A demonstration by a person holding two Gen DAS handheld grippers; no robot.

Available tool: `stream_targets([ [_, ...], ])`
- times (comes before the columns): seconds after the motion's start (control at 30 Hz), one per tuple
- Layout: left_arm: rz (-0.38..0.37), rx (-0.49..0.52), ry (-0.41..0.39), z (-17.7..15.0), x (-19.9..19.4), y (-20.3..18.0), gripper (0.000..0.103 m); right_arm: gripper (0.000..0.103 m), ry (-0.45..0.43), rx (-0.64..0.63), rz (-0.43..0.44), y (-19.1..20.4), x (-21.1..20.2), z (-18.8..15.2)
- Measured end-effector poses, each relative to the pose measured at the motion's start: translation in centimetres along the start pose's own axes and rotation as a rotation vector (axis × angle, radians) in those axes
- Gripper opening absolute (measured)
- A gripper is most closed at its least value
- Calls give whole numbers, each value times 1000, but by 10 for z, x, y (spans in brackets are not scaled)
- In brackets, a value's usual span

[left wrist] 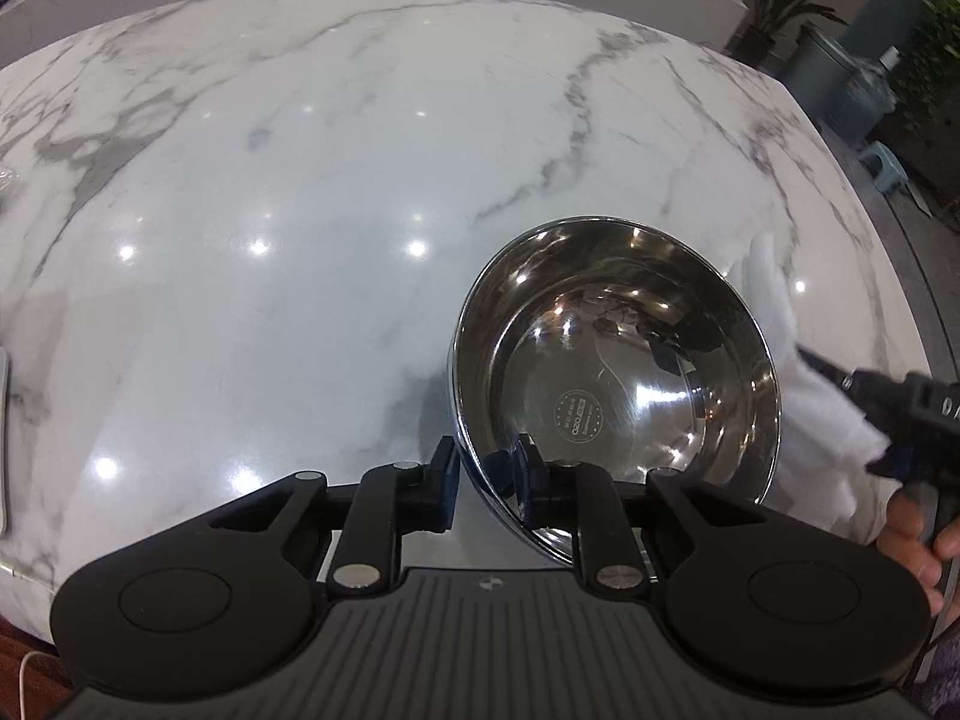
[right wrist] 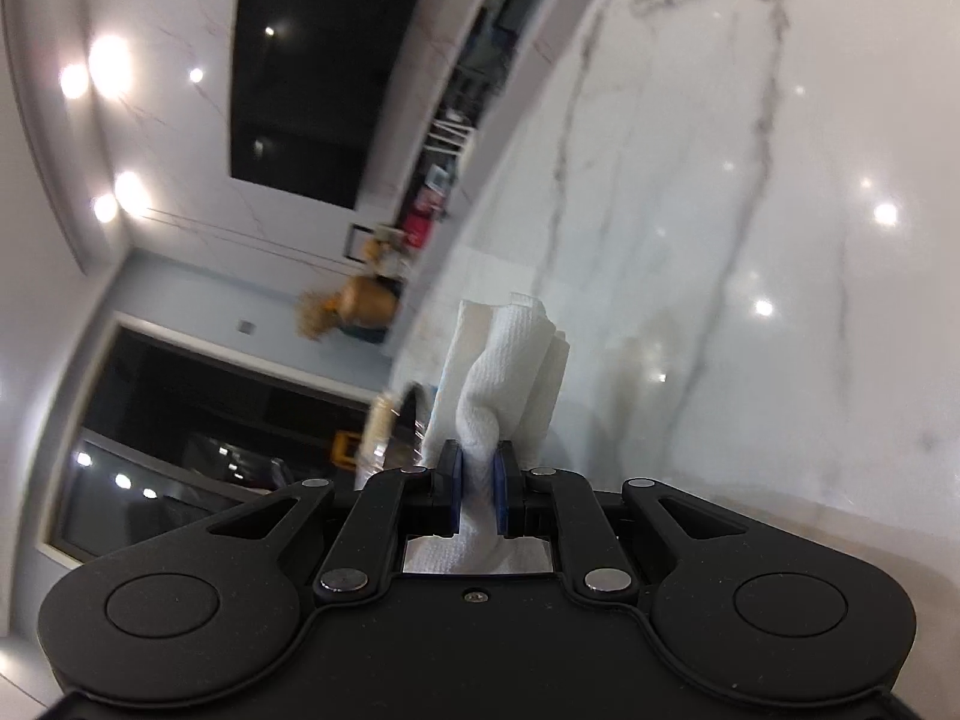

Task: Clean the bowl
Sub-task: 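Keep wiping the bowl's blue outer wall with the right gripper's towel while the left gripper holds the bowl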

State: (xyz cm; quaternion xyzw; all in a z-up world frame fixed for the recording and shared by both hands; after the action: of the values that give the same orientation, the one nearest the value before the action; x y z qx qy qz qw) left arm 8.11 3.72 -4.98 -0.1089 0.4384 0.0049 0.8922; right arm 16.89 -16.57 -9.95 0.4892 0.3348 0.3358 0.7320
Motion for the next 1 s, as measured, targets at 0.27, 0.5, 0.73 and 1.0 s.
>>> stream_targets([
  [0.27,-15,20,5,2,3,-3,17,10,4,11,-5,-5,-6,3],
  [0.5,-22,17,4,3,4,-4,17,10,30,-5,-81,-6,-1,0],
  [0.73,-10,-66,14,0,5,-2,17,10,81,-47,-138,-7,5,-10],
  [1.0,16,-173,22,-7,-2,-3,29,10,78,-47,-138,-16,4,-1],
])
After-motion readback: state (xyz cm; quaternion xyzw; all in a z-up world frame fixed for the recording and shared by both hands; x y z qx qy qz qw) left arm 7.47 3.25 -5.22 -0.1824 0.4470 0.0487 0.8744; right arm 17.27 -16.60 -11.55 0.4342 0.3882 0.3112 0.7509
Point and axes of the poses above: each gripper's, at about its wrist camera, not at the fingertips, and x roughly the way its jaws point, y to its left, z to its top, the point moved 4 cm from there along x, roughly the way its jaws point, and after that the axes turned 15 degrees about -y, right-handed, at the moved point
